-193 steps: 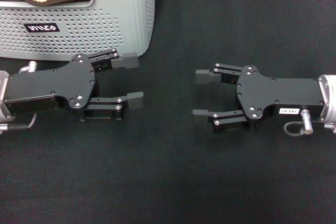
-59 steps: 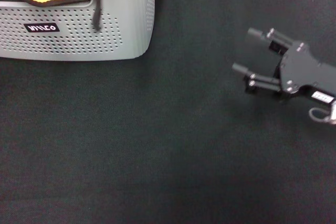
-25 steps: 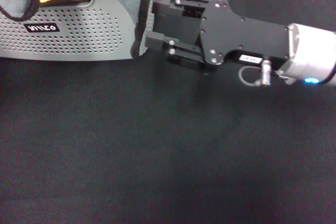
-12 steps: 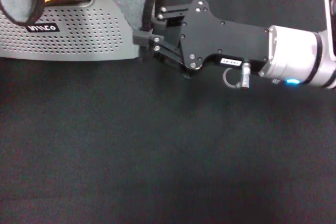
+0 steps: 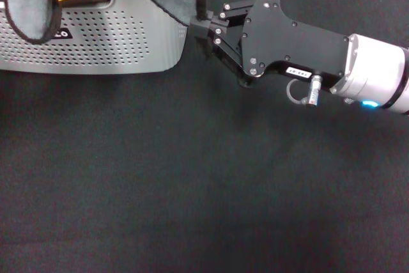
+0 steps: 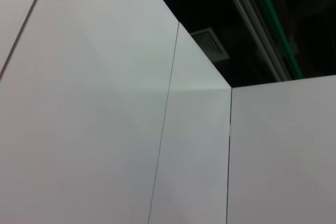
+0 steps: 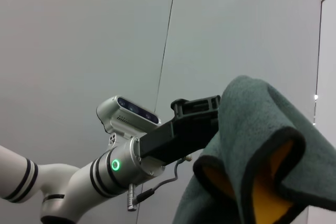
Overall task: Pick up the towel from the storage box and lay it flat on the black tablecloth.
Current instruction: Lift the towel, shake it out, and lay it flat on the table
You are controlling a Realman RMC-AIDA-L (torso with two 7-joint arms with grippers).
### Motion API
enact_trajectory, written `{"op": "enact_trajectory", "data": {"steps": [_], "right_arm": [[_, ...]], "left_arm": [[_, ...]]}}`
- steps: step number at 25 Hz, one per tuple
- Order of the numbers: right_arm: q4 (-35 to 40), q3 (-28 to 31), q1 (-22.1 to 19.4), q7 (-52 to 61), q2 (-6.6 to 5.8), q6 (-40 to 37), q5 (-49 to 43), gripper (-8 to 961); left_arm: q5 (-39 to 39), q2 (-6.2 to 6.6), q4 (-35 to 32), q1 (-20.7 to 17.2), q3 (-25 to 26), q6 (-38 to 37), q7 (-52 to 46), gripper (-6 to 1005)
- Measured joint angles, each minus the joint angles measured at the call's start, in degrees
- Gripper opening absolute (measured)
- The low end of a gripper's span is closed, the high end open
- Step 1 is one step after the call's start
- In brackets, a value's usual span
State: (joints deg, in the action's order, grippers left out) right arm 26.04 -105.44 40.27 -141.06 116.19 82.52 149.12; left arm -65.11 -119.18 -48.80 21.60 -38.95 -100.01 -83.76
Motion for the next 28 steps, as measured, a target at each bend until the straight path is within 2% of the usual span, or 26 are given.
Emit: {"op": "enact_trajectory", "data": {"steps": [7,10,13,15,18,20,22,24,28], "right_arm": [[0.14,2.12,-2.23,-1.54,0.00,-0.35,0.57,16],[0.48,4.31,-3.37,-1.17,-0.07,-0.26,0.55,16],[1.64,6.43,-4.64,0.00,-0.57,0.05,0.01,16],[3.82,8.59,-6.37,0.85,-1.24,0.00,-0.88,16],[8.61,13.35,-9.07,3.38,-2.24,-0.41,-3.73,16],[11.88,17.47,-9.90,7.00,-2.64,-0.42,-7.28,16],[14.32,21.62,-10.10,10.97,-2.65,-0.33,-10.74,16],[16.72,25.14,-9.84,14.39,-2.15,0.04,-13.38,16],[21.50,26.53,-9.26,18.02,-1.56,-0.37,-15.54,15]], "left_arm": [[-4.71,-0.21,2.13,-0.03,-0.06,-0.29,4.60,64],[-6.42,-0.21,7.14,-0.75,0.13,-0.34,9.62,66],[-6.79,0.18,13.30,-2.50,0.05,-1.14,18.64,67],[-7.26,0.25,16.57,-4.42,0.11,-1.88,26.54,157],[-6.75,-0.12,17.81,-7.01,0.34,-2.14,31.34,291],[-6.31,-0.21,17.85,-8.00,0.40,-2.15,31.46,297],[-6.49,-0.23,18.03,-8.37,0.22,-2.21,31.06,304],[-7.68,-0.24,18.47,-8.07,-0.05,-2.24,30.93,310],[-12.86,-0.44,20.60,-5.60,-0.15,-2.21,31.45,310]]}}
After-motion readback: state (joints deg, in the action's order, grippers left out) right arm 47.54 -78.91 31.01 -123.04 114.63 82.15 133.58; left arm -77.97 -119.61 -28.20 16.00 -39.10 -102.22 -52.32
